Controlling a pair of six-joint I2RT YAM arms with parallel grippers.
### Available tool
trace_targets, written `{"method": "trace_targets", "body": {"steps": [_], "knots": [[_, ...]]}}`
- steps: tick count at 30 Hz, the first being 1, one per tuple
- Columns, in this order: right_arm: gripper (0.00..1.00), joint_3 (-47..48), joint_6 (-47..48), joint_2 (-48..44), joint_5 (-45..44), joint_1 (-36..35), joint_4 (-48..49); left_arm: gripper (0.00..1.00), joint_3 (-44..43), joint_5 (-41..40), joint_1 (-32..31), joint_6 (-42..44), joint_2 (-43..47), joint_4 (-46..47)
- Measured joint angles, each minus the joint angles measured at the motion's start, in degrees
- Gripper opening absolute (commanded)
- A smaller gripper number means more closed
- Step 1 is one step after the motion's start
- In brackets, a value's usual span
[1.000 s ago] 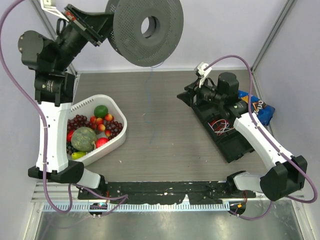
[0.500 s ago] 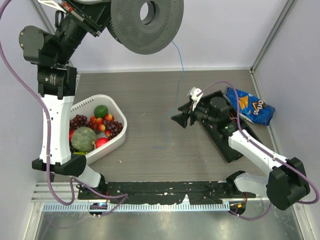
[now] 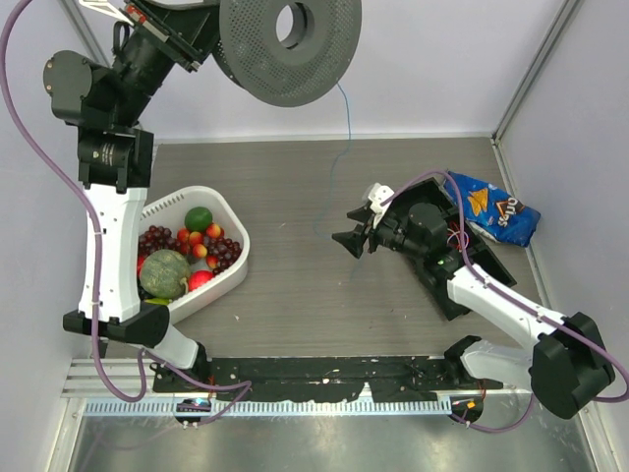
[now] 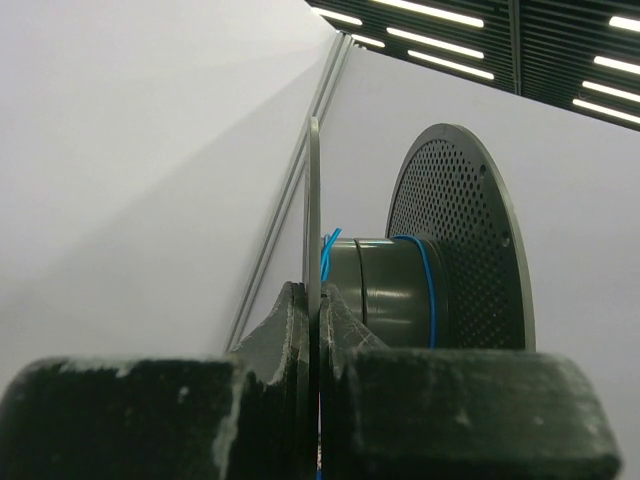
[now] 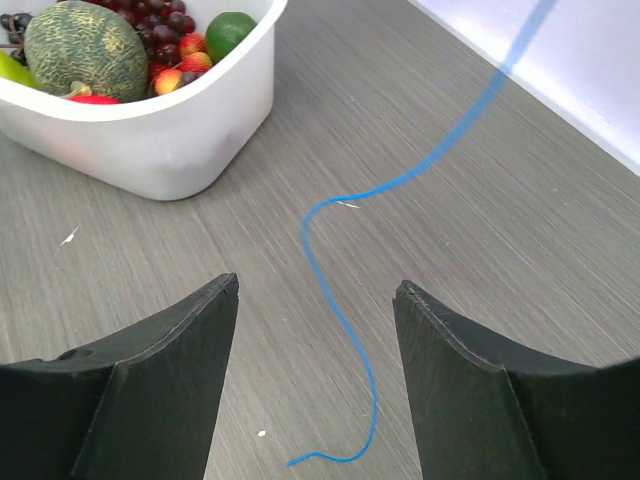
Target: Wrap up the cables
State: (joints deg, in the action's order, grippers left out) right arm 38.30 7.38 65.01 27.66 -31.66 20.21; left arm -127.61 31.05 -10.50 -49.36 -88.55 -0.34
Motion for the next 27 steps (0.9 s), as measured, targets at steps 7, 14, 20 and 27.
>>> {"method": "trace_targets", "body": {"steps": [7, 14, 20, 27], "knots": [[0.7, 0.3, -4.3, 5.1, -5.7, 0.0, 3.5, 0.0, -0.7, 0.0, 0.0, -0.1, 0.0, 1.9], [0.74, 1.9, -15.8, 11.5, -4.0, 0.0, 8.7, 0.0, 0.0, -0.9, 0.0, 0.1, 0.0, 2.3], [0.74, 4.7, -22.3, 13.2, -1.8, -0.1, 13.7, 0.0, 0.6, -1.6, 0.0, 0.3, 0.3, 2.3], [0.71, 6.8, -25.1, 16.9, -6.4, -0.1, 15.7, 0.0, 2.1, -1.8, 0.0, 0.3, 0.9, 2.7]]}}
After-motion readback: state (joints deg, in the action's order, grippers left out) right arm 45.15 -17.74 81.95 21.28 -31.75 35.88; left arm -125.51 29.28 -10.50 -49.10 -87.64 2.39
